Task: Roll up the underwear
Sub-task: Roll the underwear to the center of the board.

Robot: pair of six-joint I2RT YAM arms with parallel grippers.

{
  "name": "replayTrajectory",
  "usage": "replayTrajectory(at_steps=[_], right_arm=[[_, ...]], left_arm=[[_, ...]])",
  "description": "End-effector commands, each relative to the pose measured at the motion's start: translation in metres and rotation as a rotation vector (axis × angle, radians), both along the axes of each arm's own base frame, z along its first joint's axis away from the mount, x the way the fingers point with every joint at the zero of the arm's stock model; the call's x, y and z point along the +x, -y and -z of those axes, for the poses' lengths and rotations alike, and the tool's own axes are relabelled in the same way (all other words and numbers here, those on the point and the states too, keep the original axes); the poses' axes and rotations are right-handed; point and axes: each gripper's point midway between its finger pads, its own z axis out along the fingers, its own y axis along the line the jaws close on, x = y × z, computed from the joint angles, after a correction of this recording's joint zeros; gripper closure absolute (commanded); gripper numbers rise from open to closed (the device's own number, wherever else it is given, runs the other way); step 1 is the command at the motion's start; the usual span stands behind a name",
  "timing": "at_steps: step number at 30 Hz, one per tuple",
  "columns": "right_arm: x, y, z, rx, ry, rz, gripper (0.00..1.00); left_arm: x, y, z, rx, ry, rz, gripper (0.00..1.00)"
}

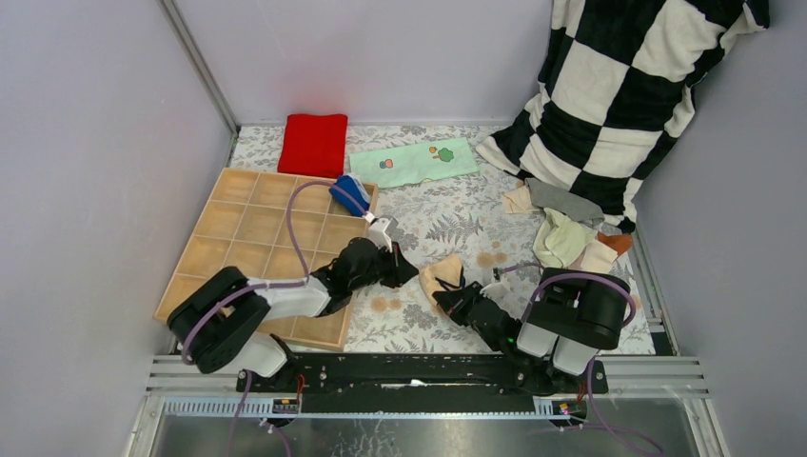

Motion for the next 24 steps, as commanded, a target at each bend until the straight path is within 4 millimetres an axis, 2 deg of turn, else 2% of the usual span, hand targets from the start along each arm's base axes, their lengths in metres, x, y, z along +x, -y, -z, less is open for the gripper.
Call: replayTrajectory(at_steps=[1,6,13,24], right_arm=[[0.0,0.012,0.015,-0.075,-0.017,0.032,1.0],[0.0,0.01,0.015,-0.074,-0.018,0.029,1.0],[0.001,0.008,0.014,-0.072,-0.019,0.023,1.0],[-0.001,0.011,0.015,-0.083,-0.023,0.025,1.0]], left_arm=[[0.01,-0.003,-0.032,-0.042,0.118,-0.037,1.0],[0.0,0.014,-0.038,-0.067,0.157,0.094,1.0],[-0.013,0.032,-0.022,-0.071,0.135,0.152,1.0],[-0.004,0.039,-0.015,-0.071,0.143,0.117,1.0]])
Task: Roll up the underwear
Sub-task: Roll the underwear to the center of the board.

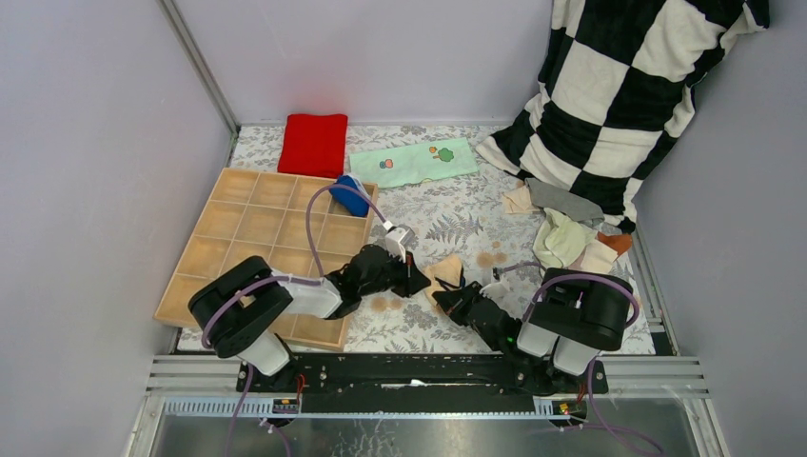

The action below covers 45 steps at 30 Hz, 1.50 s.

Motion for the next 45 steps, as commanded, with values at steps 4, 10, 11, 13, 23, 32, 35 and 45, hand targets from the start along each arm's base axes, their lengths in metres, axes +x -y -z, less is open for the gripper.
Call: replayTrajectory(at_steps=[4,10,11,13,23,32,35,45], right_arm=[[-0.001,0.011,0.016,-0.077,-0.023,0.021,1.0],[-0.002,0.012,0.016,-0.079,-0.025,0.019,1.0],[-0.002,0.012,0.016,-0.079,-0.025,0.018,1.0],[-0.002,0.012,0.016,-0.078,-0.025,0.02,1.0],[-0.002,0.014,0.016,-0.078,-0.026,0.025,0.99],[-0.001,0.014,0.006,-0.086,0.006,0.012,0.7],[0.001,0.016,-0.001,-0.11,0.033,0.013,0.65],[0.009,0.052,-0.038,-0.441,0.198,-0.017,0.56]], left_arm=[[0.021,0.015,-0.021,-0.068,0.088,-0.031,1.0],[0.026,0.014,-0.016,-0.059,0.088,-0.057,1.0],[0.027,0.014,-0.015,-0.055,0.088,-0.062,1.0],[0.029,0.014,-0.011,-0.046,0.089,-0.069,1.0],[0.032,0.016,0.014,-0.014,0.06,-0.072,1.0],[0.031,0.01,0.031,0.014,0.036,-0.102,1.0],[0.031,0.009,0.032,0.014,0.033,-0.102,1.0],[0.029,0.011,0.033,0.01,0.024,-0.088,1.0]])
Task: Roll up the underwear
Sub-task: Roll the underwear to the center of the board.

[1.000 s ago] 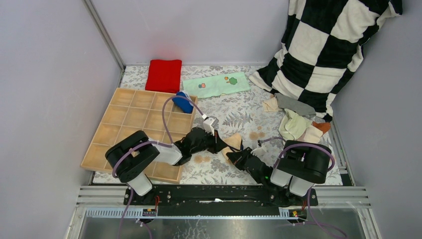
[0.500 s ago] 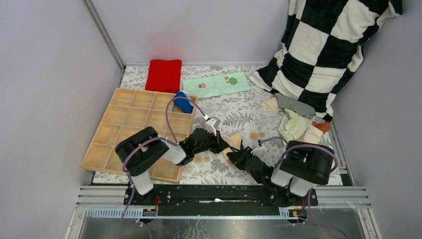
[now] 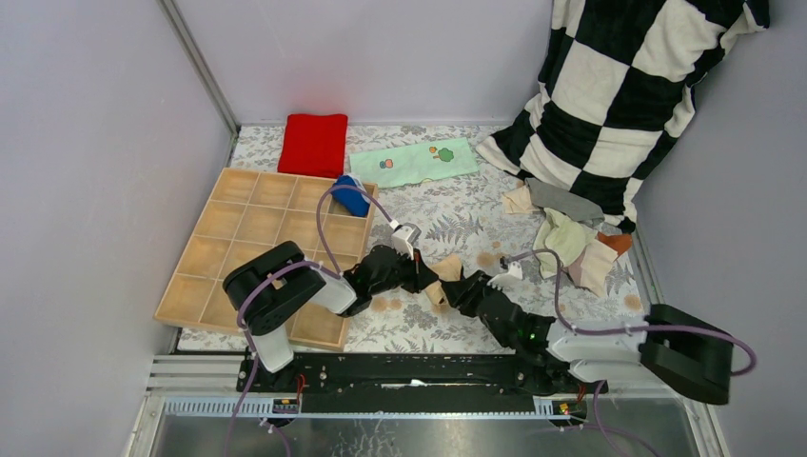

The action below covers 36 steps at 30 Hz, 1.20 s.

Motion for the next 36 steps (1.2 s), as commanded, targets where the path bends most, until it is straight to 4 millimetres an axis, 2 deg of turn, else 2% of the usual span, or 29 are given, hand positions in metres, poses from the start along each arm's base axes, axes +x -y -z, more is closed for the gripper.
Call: replayTrajectory(at_steps=[1,4,10,15,19,22,30,36], right_arm=[[0.007,0.036,-0.003,-0.32,0.129,-0.006,0.55],[0.006,0.037,-0.01,-0.493,0.249,-0.133,0.5],[-0.003,0.004,-0.02,-0.765,0.549,-0.522,0.45],[-0.017,-0.02,-0.015,-0.936,0.758,-0.811,0.43],[-0.021,-0.027,-0.016,-1.036,0.923,-0.894,0.41],[-0.02,-0.028,-0.015,-1.092,0.973,-0.921,0.41],[-0.022,-0.034,0.007,-1.242,1.027,-1.028,0.4],[-0.015,-0.03,0.02,-1.362,1.009,-1.032,0.4]], left_arm=[[0.001,-0.004,0.013,0.029,-0.003,-0.015,1.0],[0.0,-0.003,0.013,0.029,-0.006,-0.007,1.0],[0.0,-0.002,0.015,0.031,-0.012,-0.004,1.0],[-0.001,0.0,0.015,0.024,-0.014,0.004,1.0],[-0.002,0.001,0.015,0.021,-0.018,0.012,1.0],[-0.003,0.001,0.015,0.021,-0.018,0.013,1.0],[-0.003,0.0,0.016,0.025,-0.02,0.014,1.0],[-0.004,0.0,0.016,0.025,-0.022,0.017,1.0]])
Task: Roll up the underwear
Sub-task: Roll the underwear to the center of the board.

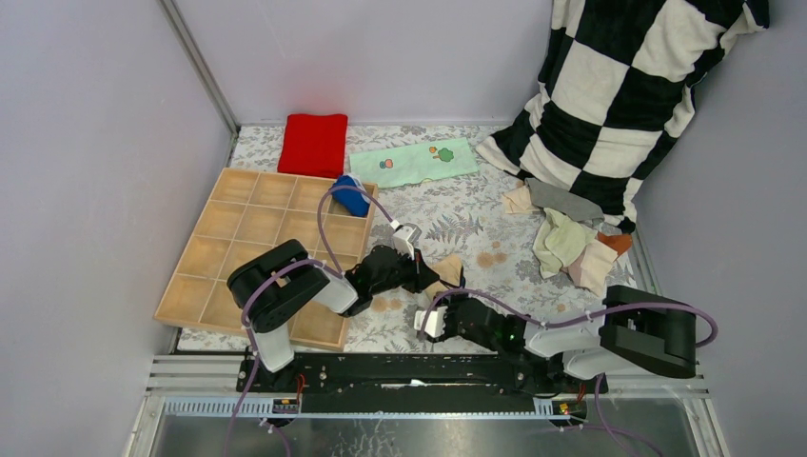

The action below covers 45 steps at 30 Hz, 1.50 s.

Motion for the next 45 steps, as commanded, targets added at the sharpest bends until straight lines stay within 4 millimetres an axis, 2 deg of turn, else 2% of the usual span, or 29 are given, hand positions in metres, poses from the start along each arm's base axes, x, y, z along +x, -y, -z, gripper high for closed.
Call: replayTrajectory(at_steps=[1,5,9,14,20,25,26,27,31,35,40,45], right_arm=[[0.014,-0.011,-0.011,-0.036,0.099,0.01,0.4],[0.02,-0.005,-0.002,-0.104,0.12,0.039,0.43],[0.025,0.006,0.005,-0.146,0.124,0.094,0.54],[0.028,0.014,0.005,-0.157,0.142,0.133,0.78],[0.028,0.012,0.007,-0.168,0.141,0.128,1.0],[0.025,0.006,0.003,-0.134,0.132,0.103,1.0],[0.023,0.004,0.001,-0.127,0.13,0.09,1.0],[0.022,0.003,0.001,-0.127,0.129,0.081,1.0],[0.019,-0.006,-0.003,-0.098,0.118,0.054,1.0],[0.013,-0.024,-0.008,-0.03,0.074,0.027,1.0],[0.004,-0.044,-0.005,0.009,0.057,-0.012,1.0],[-0.016,-0.072,0.001,0.032,0.055,-0.142,1.0]], left_arm=[[-0.004,-0.004,0.014,0.039,-0.022,0.008,1.0],[-0.004,-0.004,0.013,0.037,-0.02,0.008,1.0],[-0.004,-0.004,0.013,0.037,-0.022,0.007,1.0],[-0.005,-0.005,0.012,0.035,-0.02,0.003,1.0],[-0.003,-0.005,0.007,0.023,-0.023,-0.011,1.0],[0.004,-0.007,-0.016,-0.042,-0.025,-0.046,1.0],[0.006,-0.008,-0.023,-0.056,-0.021,-0.052,0.98],[0.008,-0.009,-0.031,-0.07,-0.016,-0.06,0.9],[0.016,-0.016,-0.067,-0.104,0.035,-0.098,0.81],[0.023,-0.034,-0.093,-0.096,0.088,-0.17,0.76],[0.025,-0.069,-0.102,-0.037,0.13,-0.274,0.75],[0.016,-0.09,-0.107,-0.016,0.149,-0.309,0.75]])
